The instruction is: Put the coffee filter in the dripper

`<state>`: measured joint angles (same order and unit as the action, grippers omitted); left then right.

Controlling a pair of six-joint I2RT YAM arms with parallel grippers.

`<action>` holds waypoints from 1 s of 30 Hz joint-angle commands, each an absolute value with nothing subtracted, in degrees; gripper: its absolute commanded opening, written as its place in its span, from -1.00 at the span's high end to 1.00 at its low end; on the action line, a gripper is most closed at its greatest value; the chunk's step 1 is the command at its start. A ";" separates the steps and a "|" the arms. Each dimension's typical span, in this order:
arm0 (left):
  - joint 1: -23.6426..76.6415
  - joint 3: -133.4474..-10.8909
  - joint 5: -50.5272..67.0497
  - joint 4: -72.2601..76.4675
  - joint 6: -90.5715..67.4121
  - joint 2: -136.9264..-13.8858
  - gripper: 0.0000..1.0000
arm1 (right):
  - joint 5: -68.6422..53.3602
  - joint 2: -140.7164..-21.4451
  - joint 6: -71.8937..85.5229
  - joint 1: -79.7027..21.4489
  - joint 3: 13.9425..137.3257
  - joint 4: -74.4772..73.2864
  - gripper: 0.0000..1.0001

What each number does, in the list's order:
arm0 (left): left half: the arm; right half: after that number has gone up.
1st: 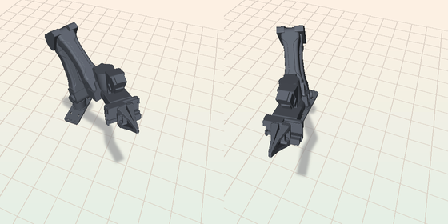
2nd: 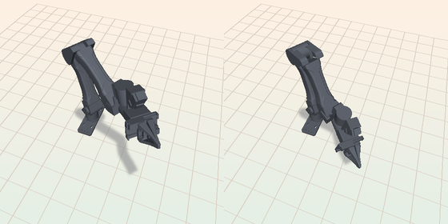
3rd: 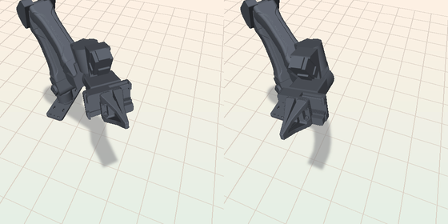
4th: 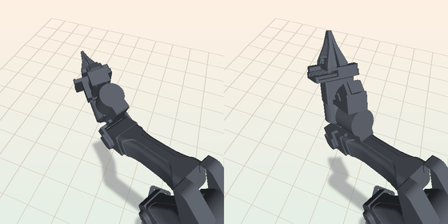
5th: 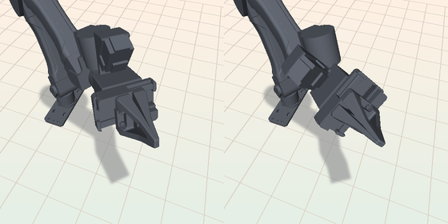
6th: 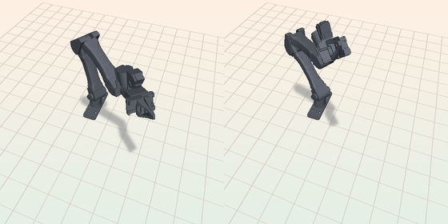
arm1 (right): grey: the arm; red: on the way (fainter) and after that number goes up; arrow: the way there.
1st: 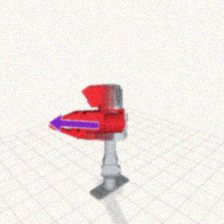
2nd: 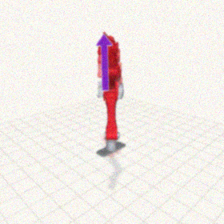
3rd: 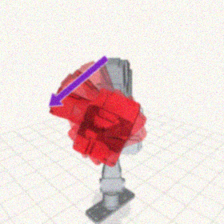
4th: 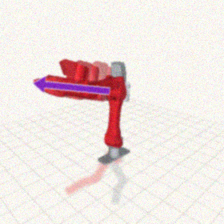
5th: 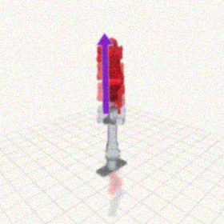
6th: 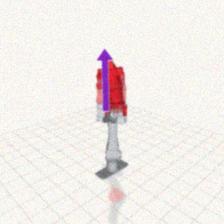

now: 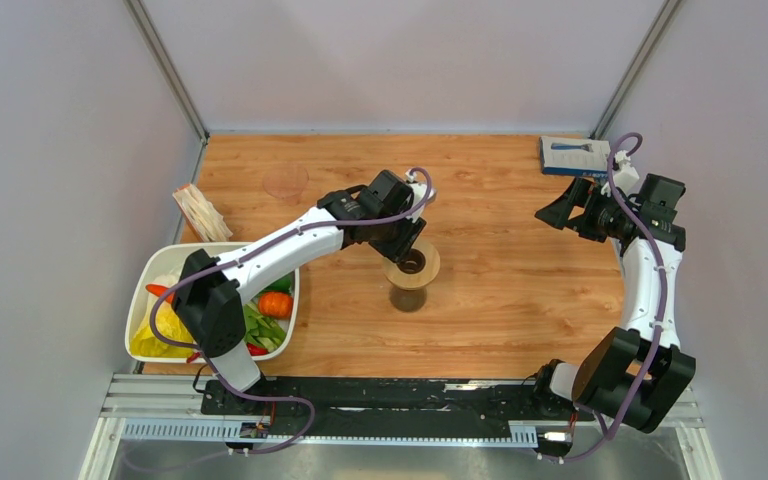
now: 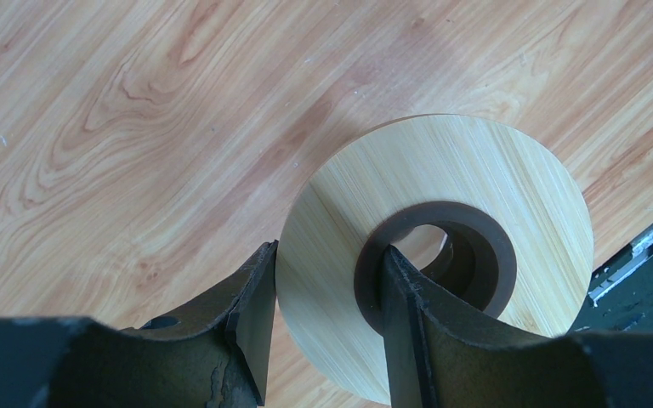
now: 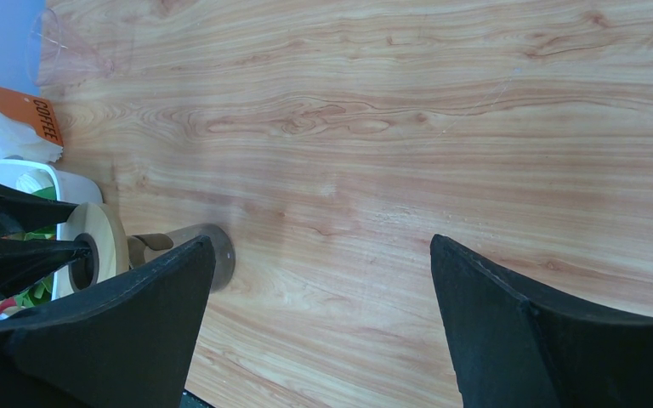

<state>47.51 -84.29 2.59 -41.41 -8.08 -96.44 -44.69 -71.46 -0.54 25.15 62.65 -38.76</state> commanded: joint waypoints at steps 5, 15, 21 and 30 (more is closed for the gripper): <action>48.32 -83.27 2.22 -39.37 -6.87 -95.16 0.29 | -46.32 -70.40 -1.62 24.81 62.74 -37.60 -1.00; 48.43 -83.00 1.39 -39.46 -6.78 -95.18 -0.01 | -46.32 -70.40 -1.64 24.83 62.69 -37.54 -1.00; 48.43 -83.41 0.91 -39.55 -6.72 -94.97 -0.17 | -46.41 -70.36 -1.64 24.81 62.67 -37.56 -1.00; 48.38 -85.25 1.15 -40.41 -6.59 -94.09 -0.30 | -46.55 -70.31 -1.66 24.79 62.67 -37.48 -1.00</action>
